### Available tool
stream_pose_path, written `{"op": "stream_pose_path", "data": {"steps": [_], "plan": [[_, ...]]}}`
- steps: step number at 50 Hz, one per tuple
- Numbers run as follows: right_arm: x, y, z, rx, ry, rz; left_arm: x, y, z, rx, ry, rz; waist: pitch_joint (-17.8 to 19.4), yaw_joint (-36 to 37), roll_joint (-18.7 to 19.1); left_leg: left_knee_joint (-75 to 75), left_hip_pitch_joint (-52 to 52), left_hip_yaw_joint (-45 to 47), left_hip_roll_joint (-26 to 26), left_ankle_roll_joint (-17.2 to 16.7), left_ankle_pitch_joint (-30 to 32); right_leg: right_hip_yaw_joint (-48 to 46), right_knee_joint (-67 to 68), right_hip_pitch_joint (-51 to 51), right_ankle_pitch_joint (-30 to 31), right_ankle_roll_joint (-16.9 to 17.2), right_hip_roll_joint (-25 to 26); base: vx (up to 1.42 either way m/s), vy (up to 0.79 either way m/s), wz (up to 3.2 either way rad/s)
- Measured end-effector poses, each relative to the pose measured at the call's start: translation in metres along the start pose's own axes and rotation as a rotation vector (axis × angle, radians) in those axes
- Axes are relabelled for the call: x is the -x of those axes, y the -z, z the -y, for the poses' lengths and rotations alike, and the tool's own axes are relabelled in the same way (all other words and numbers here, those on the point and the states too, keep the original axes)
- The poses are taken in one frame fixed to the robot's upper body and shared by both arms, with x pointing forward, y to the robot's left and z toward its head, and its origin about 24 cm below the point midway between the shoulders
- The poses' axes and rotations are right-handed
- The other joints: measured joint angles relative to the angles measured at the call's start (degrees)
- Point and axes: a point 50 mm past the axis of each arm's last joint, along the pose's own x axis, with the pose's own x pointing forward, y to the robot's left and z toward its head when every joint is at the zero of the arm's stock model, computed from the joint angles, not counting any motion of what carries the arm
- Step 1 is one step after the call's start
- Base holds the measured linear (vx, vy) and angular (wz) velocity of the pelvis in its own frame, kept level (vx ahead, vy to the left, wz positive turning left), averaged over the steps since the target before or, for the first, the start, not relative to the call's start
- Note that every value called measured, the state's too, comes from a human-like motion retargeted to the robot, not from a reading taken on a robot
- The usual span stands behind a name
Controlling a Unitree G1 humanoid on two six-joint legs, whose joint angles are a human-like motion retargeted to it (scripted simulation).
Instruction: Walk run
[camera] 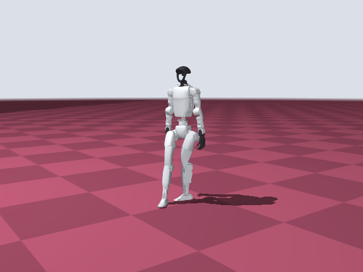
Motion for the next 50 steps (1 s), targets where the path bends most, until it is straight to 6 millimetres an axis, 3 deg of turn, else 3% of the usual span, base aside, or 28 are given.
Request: {"op": "stream_pose_path", "data": {"steps": [4,7,12,15,17,18,20,22,23,25,27,31,35,39,43,47,50], "plan": [[0.0,0.003,-0.002,0.009,0.004,-0.001,0.005,0.047,-0.008,0.064,-0.015,-0.152,-0.02,-0.42,-0.67,1.06,0.86,-2.22,-1.04,0.0,0.68,5.31,-1.23,1.06,3.01,1.4,0.22,0.36,-0.07,1.09],[0.0,0.011,-0.004,0.003,-0.014,-0.028,0.01,0.073,-0.009,0.083,-0.008,-0.221,-0.49,0.03,-0.46,2.03,0.91,-3.07,-1.27,0.0,1.7,-1.3,-0.34,0.91,3.82,-0.91,-1.39,0.35,-0.04,0.98],[0.001,0.027,-0.003,-0.009,-0.041,-0.087,0.014,0.098,0.008,0.11,0.045,-0.251,-0.49,2.24,1.31,4.63,1.41,0.93,-0.62,-0.18,5.86,-3.14,-0.28,3.81,0.45,-2.49,-1.6,0.43,0.08,0.51],[0.001,0.03,0.001,-0.023,-0.034,-0.099,0.014,0.099,0.017,0.112,0.084,-0.245,-0.28,1.53,2.33,8.79,0.63,3.62,-0.08,-3.09,10.46,-7.08,-0.27,5.66,-1.91,-2.45,-2.87,0.4,0.11,1.02],[0.001,0.029,0.002,-0.042,-0.023,-0.092,0.013,0.093,0.019,0.085,0.105,-0.227,-0.89,-0.31,2.9,13.2,-1.95,7.58,1.64,-8.03,14.63,-10.1,-0.55,6.44,-3.37,-3.41,-3.34,0.31,0.04,1.9],[0.001,0.028,0.002,-0.054,-0.018,-0.087,0.012,0.089,0.02,0.061,0.113,-0.214,-1.36,-2.37,3.25,15.68,-3.54,10.04,3.39,-11.92,16.23,-13.49,-0.78,6.85,-4.25,-3.92,-3.89,0.33,0.0,2.83],[0.001,0.025,0.002,-0.071,-0.009,-0.079,0.009,0.078,0.018,0.004,0.118,-0.178,-2.13,-7.4,4.44,21.4,-7.07,13.5,7.56,-23.69,14.58,-19.41,-1.04,7.35,-5.94,-5.03,-4.61,0.36,0.07,3.37],[0.003,0.019,0.009,-0.062,0.01,-0.085,0.006,0.062,0.019,-0.046,0.116,-0.128,-1.04,-11.83,4.97,26.54,-7.38,17.66,6.52,-30.0,13.9,-26.01,0.02,9.15,-7.73,-5.21,-7.51,0.4,0.49,3.27],[0.003,0.016,0.012,-0.053,0.014,-0.089,0.004,0.054,0.018,-0.068,0.107,-0.101,-0.45,-14.11,4.93,30.16,-8.12,18.17,5.48,-30.0,13.84,-29.71,0.01,10.29,-8.17,-5.74,-8.38,0.27,0.33,2.51],[0.005,0.011,0.017,-0.023,0.023,-0.103,0.003,0.045,0.021,-0.088,0.102,-0.063,-0.46,-12.07,3.58,33.03,-10.4,19.26,4.88,-30.0,10.14,-30.49,1.22,10.32,-9.14,-7.86,-8.77,0.14,-0.19,0.35],[0.005,0.007,0.019,-0.004,0.026,-0.104,0.002,0.04,0.025,-0.097,0.105,-0.04,-2.01,-3.43,2.22,31.39,-15.51,30.31,10.53,-29.92,6.47,-25.57,0.91,9.99,-10.36,-10.15,-6.92,0.15,-0.45,-1.26],[0.005,-0.009,0.022,-0.033,0.062,-0.037,0.003,0.044,0.024,-0.109,0.099,-0.029,-2.44,-1.5,2.19,28.94,-22.84,33.64,16.53,-24.86,-0.76,-30.89,1.07,10.77,-12.34,-13.56,-4.37,0.29,-0.18,0.81],[0.006,-0.03,0.031,-0.084,0.103,0.046,0.005,0.059,0.019,-0.113,0.077,-0.076,-1.83,0.93,2.63,16.84,-25.65,32.51,17.11,-21.03,-1.03,-34.99,0.82,13.46,-15.02,-13.92,-2.84,0.36,-0.01,0.86],[0.011,-0.051,0.042,-0.107,0.129,0.117,0.01,0.081,0.012,-0.086,0.089,-0.162,-1.17,3.03,3.47,4.74,-27.88,42.11,21.1,-16.39,0.46,-38.34,0.18,16.41,-17.12,-13.72,-0.76,0.49,0.04,0.66],[0.017,-0.071,0.056,-0.08,0.152,0.178,0.016,0.104,0.006,-0.054,0.086,-0.24,-0.93,3.36,2.63,-5.79,-28.4,47.28,19.25,-12.44,-1.21,-41.1,0.15,18.9,-19.37,-13.31,-0.81,0.5,0.02,0.6],[0.022,-0.088,0.063,-0.028,0.188,0.212,0.023,0.124,0.002,-0.014,0.075,-0.305,-1.16,3.95,0.84,-9.29,-27.1,48.15,17.85,-7.42,1.18,-42.02,0.83,21.14,-20.98,-12.67,-1.67,0.54,0.02,0.16],[0.023,-0.094,0.061,-0.003,0.205,0.226,0.027,0.134,0.003,0.029,0.08,-0.336,-1.76,5.85,0.09,-7.85,-26.45,52.08,19.2,-6.59,5.35,-40.69,1.99,22.64,-20.13,-12.01,-1.9,0.73,0.09,-0.35]]}}
